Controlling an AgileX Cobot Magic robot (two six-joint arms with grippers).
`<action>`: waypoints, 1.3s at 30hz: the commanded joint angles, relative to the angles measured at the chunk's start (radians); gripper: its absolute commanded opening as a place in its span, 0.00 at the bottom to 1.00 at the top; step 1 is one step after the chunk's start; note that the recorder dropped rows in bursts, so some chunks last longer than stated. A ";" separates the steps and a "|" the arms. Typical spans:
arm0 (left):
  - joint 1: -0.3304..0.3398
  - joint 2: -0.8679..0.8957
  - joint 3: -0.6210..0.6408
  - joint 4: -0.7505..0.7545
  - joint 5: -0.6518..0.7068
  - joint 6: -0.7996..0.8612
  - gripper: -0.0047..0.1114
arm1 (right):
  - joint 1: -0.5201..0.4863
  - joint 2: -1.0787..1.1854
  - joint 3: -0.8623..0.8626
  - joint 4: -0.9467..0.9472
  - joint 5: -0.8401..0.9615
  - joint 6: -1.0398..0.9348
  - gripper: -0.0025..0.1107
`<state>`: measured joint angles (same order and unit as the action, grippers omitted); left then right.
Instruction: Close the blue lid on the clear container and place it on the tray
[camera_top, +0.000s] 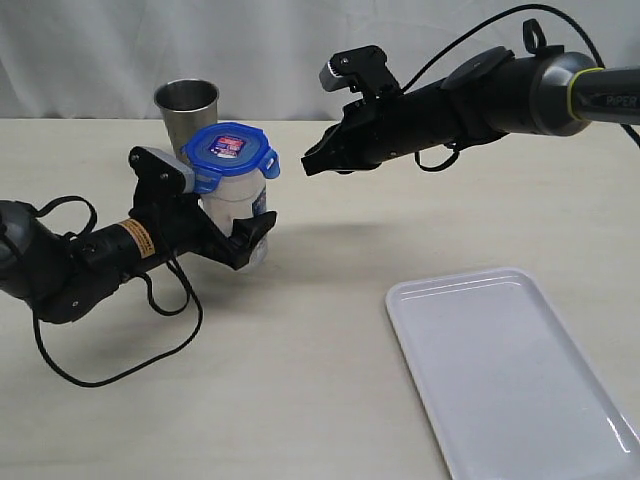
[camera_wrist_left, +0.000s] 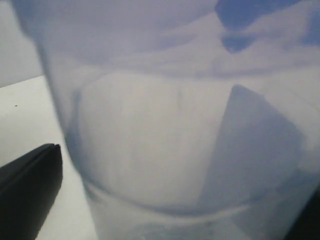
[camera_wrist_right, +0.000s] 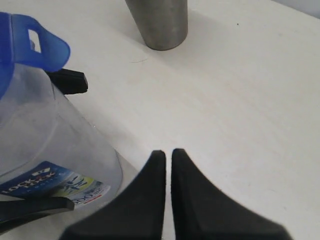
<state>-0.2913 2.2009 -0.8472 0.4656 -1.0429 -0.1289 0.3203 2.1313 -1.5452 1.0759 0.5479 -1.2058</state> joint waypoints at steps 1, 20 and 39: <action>-0.006 0.003 -0.004 -0.013 -0.059 -0.006 0.94 | -0.005 -0.006 0.005 0.005 0.015 -0.012 0.06; -0.006 0.003 -0.004 -0.026 -0.074 -0.006 0.93 | -0.005 -0.006 0.005 -0.019 0.035 -0.012 0.06; -0.006 0.003 -0.004 -0.030 -0.068 -0.006 0.61 | -0.005 -0.006 0.005 -0.019 0.052 -0.010 0.06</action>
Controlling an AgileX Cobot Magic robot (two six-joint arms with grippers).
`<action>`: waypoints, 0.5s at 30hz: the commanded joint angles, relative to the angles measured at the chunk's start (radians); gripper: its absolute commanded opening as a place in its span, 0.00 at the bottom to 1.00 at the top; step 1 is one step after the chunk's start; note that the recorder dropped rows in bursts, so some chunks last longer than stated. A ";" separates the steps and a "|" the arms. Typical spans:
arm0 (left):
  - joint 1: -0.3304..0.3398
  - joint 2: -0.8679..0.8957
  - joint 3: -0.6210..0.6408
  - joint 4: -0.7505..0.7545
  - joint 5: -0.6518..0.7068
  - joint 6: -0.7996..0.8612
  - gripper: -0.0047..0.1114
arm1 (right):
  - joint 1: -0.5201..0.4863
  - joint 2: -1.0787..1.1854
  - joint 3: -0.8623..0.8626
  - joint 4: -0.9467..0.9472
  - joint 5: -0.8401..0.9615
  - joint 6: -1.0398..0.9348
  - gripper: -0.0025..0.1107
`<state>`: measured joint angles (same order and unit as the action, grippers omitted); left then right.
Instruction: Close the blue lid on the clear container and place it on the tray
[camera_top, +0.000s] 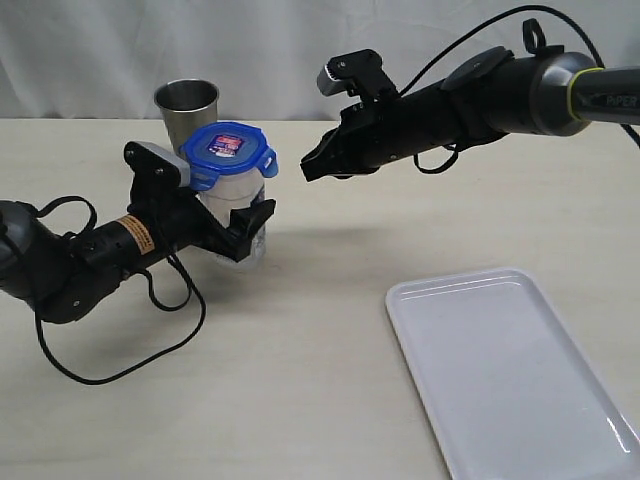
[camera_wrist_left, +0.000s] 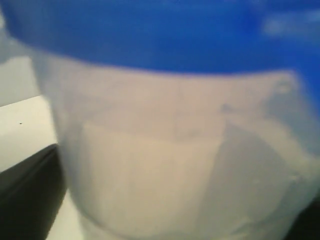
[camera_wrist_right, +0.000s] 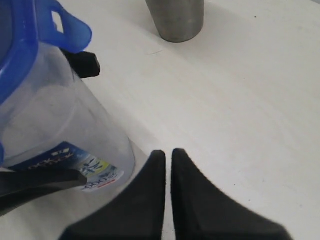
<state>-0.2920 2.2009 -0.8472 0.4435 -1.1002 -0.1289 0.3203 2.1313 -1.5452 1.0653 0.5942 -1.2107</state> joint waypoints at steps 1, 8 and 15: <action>-0.005 0.003 -0.004 -0.010 0.011 -0.008 0.44 | -0.005 -0.006 0.005 -0.016 0.006 0.003 0.06; -0.002 0.003 -0.004 -0.014 0.081 -0.006 0.06 | -0.006 -0.053 0.005 -0.315 -0.073 0.346 0.06; 0.018 -0.016 -0.004 0.218 0.092 0.043 0.04 | -0.006 -0.152 0.003 -0.455 -0.019 0.586 0.06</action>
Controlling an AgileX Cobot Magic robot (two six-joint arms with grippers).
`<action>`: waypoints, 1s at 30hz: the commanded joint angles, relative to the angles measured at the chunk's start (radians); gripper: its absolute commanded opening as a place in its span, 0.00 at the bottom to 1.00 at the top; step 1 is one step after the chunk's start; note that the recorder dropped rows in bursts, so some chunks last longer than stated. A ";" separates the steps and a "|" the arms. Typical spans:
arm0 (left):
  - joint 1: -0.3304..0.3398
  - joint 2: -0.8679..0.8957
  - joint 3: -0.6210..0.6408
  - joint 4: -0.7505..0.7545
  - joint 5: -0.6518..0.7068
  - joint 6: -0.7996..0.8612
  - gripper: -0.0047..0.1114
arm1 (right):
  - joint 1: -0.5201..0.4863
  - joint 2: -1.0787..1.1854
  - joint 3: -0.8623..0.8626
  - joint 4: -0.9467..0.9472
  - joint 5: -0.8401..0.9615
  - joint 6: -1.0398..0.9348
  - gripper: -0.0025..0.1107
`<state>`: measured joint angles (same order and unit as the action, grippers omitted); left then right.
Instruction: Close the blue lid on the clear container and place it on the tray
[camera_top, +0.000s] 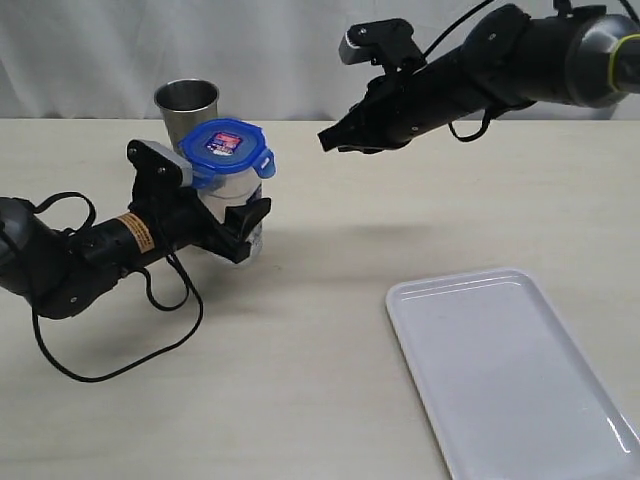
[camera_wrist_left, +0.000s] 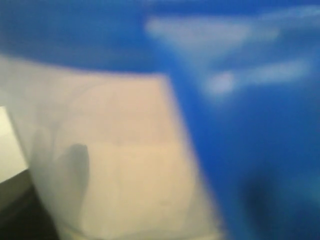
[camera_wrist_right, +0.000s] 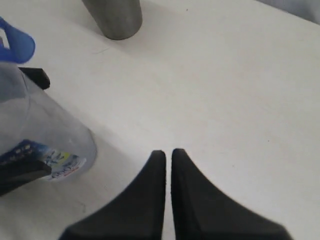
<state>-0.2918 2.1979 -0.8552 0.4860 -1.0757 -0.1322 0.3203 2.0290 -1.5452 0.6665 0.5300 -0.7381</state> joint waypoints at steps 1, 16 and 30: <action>0.024 -0.019 0.004 0.216 0.062 0.048 0.04 | -0.006 -0.059 -0.001 -0.073 0.064 0.138 0.06; 0.157 -0.052 -0.021 0.803 -0.145 -0.171 0.04 | -0.018 -0.095 -0.183 0.053 0.582 0.238 0.41; 0.157 -0.052 -0.112 0.988 -0.145 -0.337 0.04 | 0.097 -0.070 -0.183 -0.024 0.637 0.417 0.44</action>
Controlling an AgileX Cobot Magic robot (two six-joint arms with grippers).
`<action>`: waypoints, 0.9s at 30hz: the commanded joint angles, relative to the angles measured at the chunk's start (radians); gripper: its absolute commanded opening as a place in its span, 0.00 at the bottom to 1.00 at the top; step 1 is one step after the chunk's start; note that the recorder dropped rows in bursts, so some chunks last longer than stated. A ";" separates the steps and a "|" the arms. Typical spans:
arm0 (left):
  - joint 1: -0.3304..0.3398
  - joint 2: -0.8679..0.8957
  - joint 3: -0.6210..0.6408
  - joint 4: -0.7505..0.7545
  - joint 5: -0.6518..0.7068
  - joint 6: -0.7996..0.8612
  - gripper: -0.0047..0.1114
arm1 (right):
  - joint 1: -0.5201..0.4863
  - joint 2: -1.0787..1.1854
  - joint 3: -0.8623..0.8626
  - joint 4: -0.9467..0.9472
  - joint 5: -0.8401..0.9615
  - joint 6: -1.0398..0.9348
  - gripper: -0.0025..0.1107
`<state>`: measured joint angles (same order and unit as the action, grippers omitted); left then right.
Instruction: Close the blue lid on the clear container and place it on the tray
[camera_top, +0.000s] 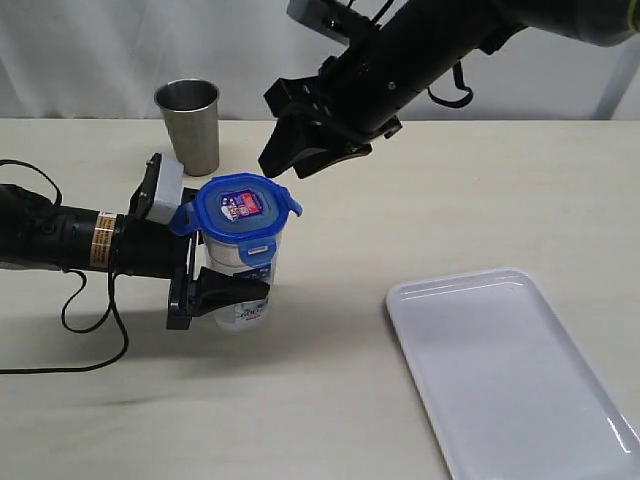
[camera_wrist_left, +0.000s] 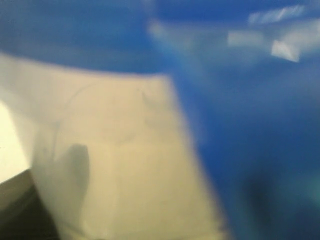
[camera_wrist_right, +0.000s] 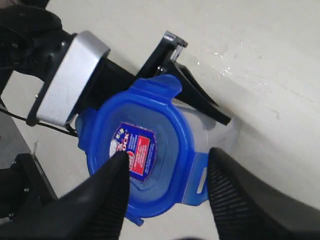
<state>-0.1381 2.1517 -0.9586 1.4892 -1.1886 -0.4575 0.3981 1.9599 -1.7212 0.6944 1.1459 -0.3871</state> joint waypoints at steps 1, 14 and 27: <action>0.003 -0.006 -0.009 -0.018 -0.032 -0.012 0.04 | 0.021 -0.001 -0.007 -0.055 0.033 0.070 0.44; 0.003 -0.006 -0.009 -0.036 -0.032 -0.012 0.04 | 0.050 0.011 -0.007 -0.066 0.055 0.087 0.40; 0.003 -0.006 -0.009 -0.043 -0.032 -0.012 0.04 | 0.071 0.087 -0.007 0.000 0.051 0.030 0.32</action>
<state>-0.1293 2.1539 -0.9603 1.4895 -1.1812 -0.4586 0.4551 2.0292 -1.7274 0.6288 1.1979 -0.3130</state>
